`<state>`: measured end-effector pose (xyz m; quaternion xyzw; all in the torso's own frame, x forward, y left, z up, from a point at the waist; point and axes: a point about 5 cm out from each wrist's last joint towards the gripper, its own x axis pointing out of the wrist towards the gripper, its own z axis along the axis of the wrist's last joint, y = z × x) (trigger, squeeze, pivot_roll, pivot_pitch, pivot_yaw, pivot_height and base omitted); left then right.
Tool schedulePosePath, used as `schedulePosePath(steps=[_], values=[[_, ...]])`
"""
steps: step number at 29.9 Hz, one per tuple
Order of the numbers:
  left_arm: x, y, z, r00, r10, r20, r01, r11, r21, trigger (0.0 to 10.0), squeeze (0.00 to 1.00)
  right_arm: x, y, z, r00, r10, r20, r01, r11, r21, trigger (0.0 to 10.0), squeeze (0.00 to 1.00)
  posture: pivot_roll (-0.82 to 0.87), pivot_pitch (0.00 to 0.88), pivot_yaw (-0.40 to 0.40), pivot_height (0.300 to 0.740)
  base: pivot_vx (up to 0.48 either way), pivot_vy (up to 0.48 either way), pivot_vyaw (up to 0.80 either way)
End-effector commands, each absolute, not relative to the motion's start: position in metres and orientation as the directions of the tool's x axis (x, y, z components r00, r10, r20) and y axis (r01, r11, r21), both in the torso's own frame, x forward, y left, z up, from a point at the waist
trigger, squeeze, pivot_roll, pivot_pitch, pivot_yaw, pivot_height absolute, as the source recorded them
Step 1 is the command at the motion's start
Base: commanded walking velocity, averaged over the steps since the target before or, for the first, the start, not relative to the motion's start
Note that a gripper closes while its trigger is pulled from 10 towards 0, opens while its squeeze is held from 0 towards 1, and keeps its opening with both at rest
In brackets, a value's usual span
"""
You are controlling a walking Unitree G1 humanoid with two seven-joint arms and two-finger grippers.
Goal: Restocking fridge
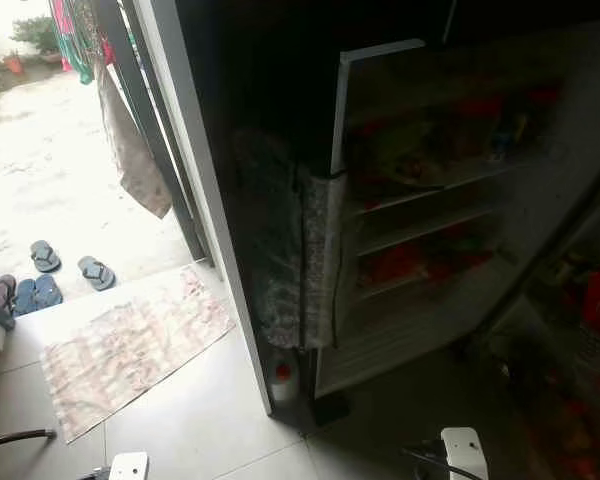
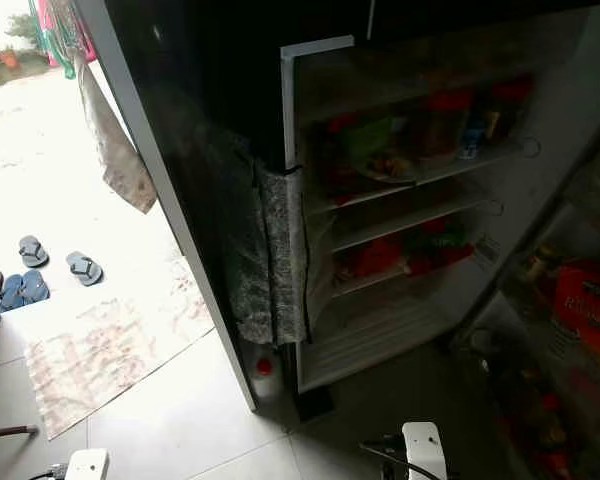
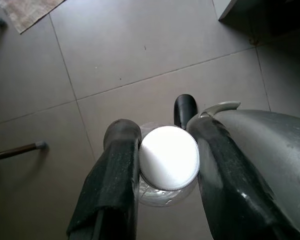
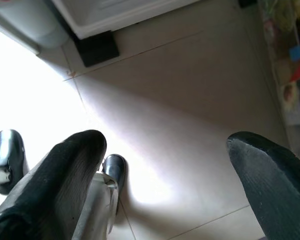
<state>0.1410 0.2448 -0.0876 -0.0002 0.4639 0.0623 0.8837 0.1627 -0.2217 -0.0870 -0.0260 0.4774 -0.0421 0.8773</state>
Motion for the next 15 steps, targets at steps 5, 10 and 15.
schedulePosePath(steps=[5, 10, 15], values=[[0.134, 0.252, -0.088, 0.546, 0.132, -0.827, -0.111, 0.99, 0.085, 10.0, 0.0, 0.153, -0.232, -0.089, 0.508, -0.173, -0.844, 0.242, 0.969, -0.054, 10.0, 0.0, 0.02, 0.053, 0.031, 0.74, 0.0, 0.0, 0.0], [0.149, 0.234, -0.088, 0.566, 0.113, -0.817, -0.1, 0.993, 0.067, 10.0, 0.0, 0.142, -0.229, -0.094, 0.477, -0.156, -0.865, 0.224, 0.973, -0.052, 10.0, 0.0, 0.02, 0.05, 0.025, 0.74, 0.0, 0.0, 0.0], [0.156, 0.217, -0.089, 0.573, 0.093, -0.815, -0.084, 0.995, 0.055, 10.0, 0.0, 0.14, -0.232, -0.094, 0.472, -0.15, -0.868, 0.24, 0.97, -0.038, 10.0, 0.0, 0.02, 0.045, 0.022, 0.74, 0.0, 0.0, 0.0]])
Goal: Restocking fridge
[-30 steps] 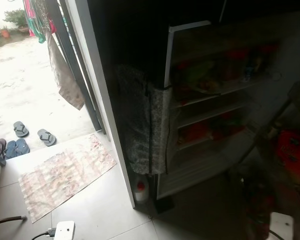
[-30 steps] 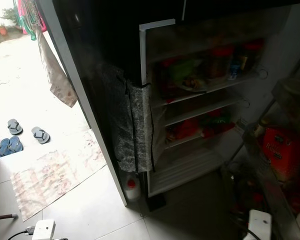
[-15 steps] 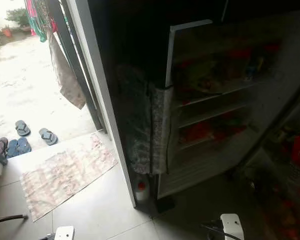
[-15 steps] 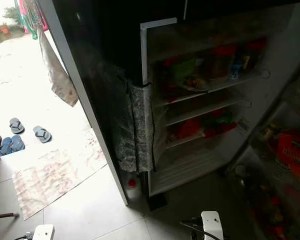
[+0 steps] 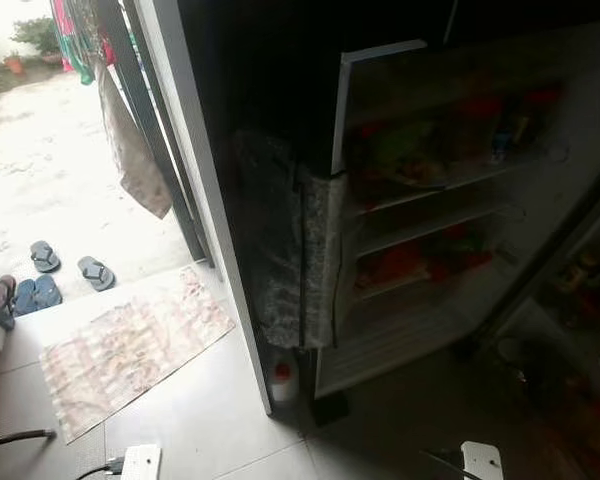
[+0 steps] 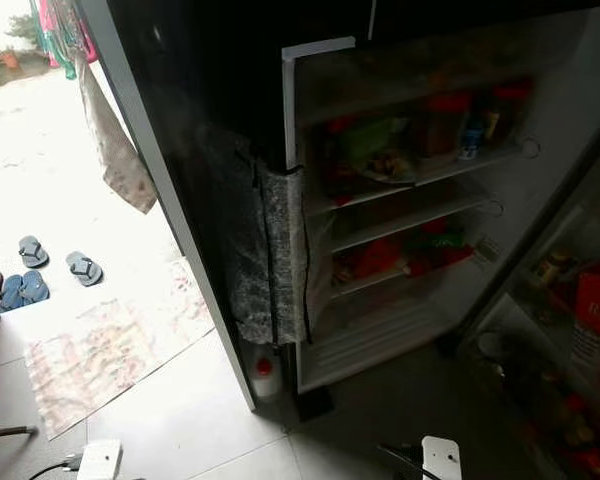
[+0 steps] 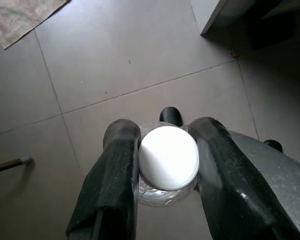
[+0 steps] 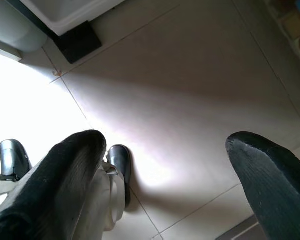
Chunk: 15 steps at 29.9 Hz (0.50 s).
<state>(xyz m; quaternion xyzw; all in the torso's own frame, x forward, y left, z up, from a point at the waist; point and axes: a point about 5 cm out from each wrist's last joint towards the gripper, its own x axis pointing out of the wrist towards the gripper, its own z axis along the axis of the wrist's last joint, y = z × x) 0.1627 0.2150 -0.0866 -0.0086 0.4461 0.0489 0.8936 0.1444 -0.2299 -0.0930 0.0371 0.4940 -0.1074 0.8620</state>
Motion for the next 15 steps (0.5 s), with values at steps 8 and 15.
schedulePosePath(steps=[8, 15], values=[[0.155, 0.219, -0.089, 0.57, 0.096, -0.816, -0.084, 0.995, 0.059, 10.0, 0.0, 0.14, -0.235, -0.094, 0.476, -0.146, -0.867, 0.236, 0.971, -0.034, 10.0, 0.0, 0.01, 0.037, 0.02, 0.74, 0.0, 0.0, 0.0], [0.143, 0.249, -0.086, 0.559, 0.123, -0.82, -0.101, 0.992, 0.08, 10.0, 0.0, 0.129, -0.24, -0.096, 0.459, -0.147, -0.876, 0.22, 0.974, -0.048, 10.0, 0.0, 0.01, 0.028, 0.024, 0.74, 0.0, -0.071, 0.0]])
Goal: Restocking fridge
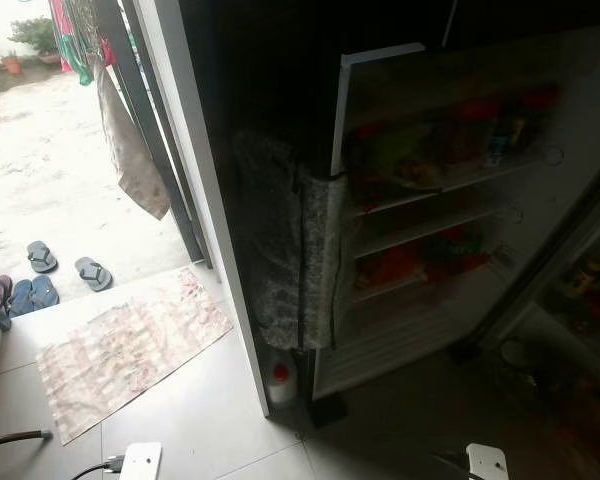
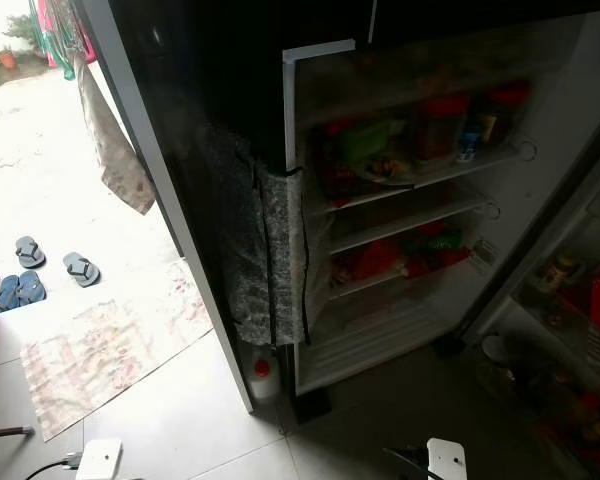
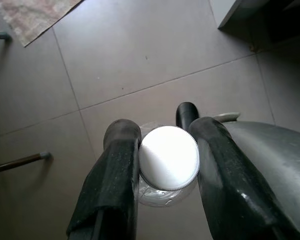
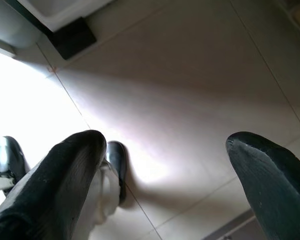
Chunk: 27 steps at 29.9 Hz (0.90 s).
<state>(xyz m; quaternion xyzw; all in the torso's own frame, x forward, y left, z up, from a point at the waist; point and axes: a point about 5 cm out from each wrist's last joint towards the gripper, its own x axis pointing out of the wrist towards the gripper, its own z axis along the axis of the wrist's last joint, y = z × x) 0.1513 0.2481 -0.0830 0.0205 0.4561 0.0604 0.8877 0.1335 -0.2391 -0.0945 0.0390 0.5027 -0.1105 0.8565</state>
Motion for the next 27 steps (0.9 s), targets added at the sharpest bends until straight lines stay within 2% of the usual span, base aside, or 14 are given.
schedulePosePath(steps=[1, 4, 6, 11, 27], values=[[0.142, 0.252, -0.086, 0.557, 0.125, -0.821, -0.101, 0.991, 0.082, 10.0, 0.0, 0.128, -0.24, -0.096, 0.457, -0.147, -0.877, 0.22, 0.974, -0.048, 10.0, 0.0, 0.01, 0.028, 0.024, 0.74, 0.0, -0.274, 0.0], [0.138, 0.257, -0.085, 0.552, 0.128, -0.824, -0.103, 0.991, 0.085, 10.0, 0.0, 0.125, -0.241, -0.097, 0.451, -0.145, -0.88, 0.206, 0.977, -0.055, 10.0, 0.0, 0.01, 0.029, 0.026, 0.74, 0.0, -0.293, 0.0], [0.134, 0.26, -0.086, 0.546, 0.13, -0.827, -0.104, 0.991, 0.087, 10.0, 0.0, 0.122, -0.24, -0.098, 0.439, -0.151, -0.886, 0.146, 0.985, -0.096, 10.0, 0.0, 0.01, 0.032, 0.026, 0.74, 0.0, -0.302, 0.0], [0.129, 0.261, -0.087, 0.539, 0.132, -0.832, -0.109, 0.99, 0.086, 10.0, 0.0, 0.128, -0.227, -0.099, 0.454, -0.119, -0.883, 0.134, 0.989, -0.065, 10.0, 0.0, 0.01, 0.033, 0.025, 0.74, 0.0, -0.302, 0.73], [0.126, 0.243, -0.093, 0.528, 0.116, -0.841, -0.108, 0.992, 0.069, 10.0, 0.0, 0.132, -0.216, -0.1, 0.472, -0.07, -0.879, 0.108, 0.994, -0.021, 10.0, 0.0, 0.02, 0.05, 0.018, 0.74, 0.0, -0.3, 0.0]])
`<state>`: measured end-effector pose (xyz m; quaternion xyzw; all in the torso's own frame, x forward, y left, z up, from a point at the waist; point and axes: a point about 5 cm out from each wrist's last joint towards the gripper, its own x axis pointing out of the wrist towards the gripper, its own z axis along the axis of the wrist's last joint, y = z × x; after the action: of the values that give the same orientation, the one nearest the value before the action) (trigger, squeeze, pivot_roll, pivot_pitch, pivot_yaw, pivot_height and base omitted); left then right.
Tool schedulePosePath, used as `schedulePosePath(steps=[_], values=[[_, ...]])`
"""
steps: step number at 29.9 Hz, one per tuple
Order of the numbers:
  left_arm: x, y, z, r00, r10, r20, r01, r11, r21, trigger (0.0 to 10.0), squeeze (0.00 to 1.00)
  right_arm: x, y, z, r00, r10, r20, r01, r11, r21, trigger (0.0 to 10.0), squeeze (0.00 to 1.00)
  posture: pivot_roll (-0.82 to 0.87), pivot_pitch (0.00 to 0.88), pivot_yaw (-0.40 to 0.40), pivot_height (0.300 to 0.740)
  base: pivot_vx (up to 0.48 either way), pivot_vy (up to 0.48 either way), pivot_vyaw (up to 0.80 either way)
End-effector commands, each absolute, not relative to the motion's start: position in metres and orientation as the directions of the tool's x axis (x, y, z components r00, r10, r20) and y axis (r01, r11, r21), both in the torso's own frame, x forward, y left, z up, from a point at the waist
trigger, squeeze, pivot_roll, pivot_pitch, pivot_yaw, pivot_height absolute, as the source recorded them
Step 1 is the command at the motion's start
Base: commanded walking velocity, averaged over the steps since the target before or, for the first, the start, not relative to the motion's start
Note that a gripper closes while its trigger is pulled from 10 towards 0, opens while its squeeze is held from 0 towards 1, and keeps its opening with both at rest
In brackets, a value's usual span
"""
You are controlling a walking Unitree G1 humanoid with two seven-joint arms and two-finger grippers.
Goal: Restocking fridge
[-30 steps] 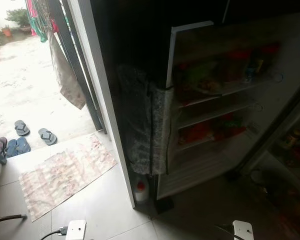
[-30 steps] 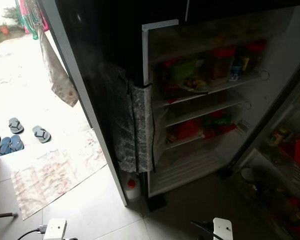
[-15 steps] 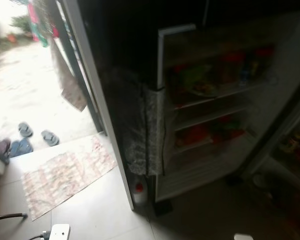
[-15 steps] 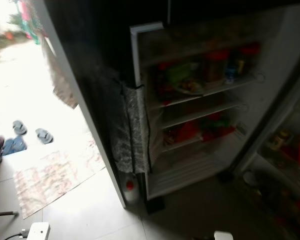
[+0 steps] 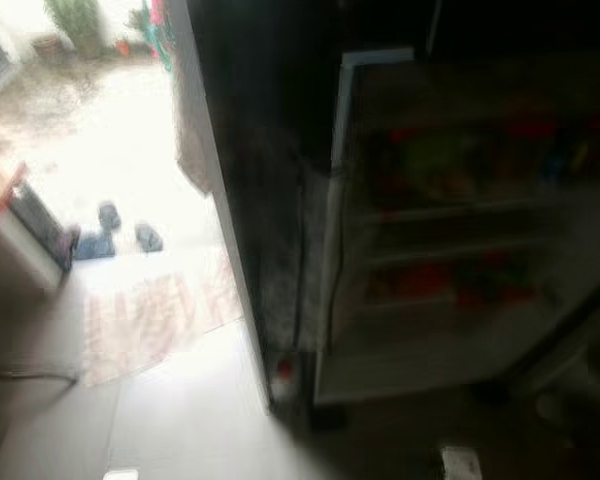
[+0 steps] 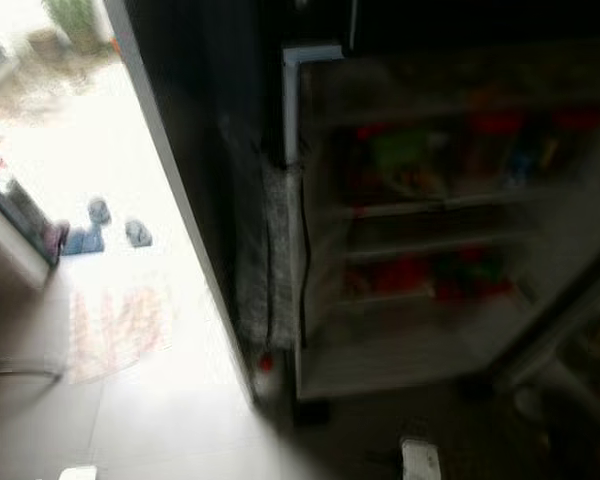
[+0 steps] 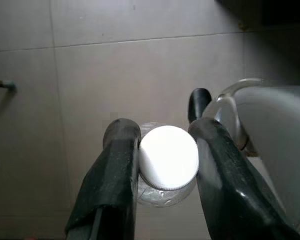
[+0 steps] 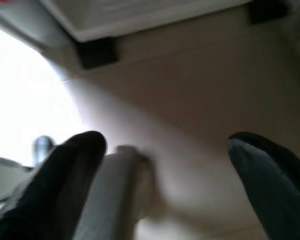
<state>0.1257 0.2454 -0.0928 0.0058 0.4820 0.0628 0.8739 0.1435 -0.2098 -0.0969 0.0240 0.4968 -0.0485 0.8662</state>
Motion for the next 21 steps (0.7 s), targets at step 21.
schedulePosePath(steps=[21], values=[[0.124, 0.246, -0.093, 0.521, 0.121, -0.845, -0.11, 0.991, 0.075, 10.0, 0.0, 0.133, -0.227, -0.097, 0.483, -0.078, -0.872, 0.161, 0.987, 0.001, 10.0, 0.0, 0.02, 0.051, 0.023, 0.74, 0.0, -0.299, 0.14]])
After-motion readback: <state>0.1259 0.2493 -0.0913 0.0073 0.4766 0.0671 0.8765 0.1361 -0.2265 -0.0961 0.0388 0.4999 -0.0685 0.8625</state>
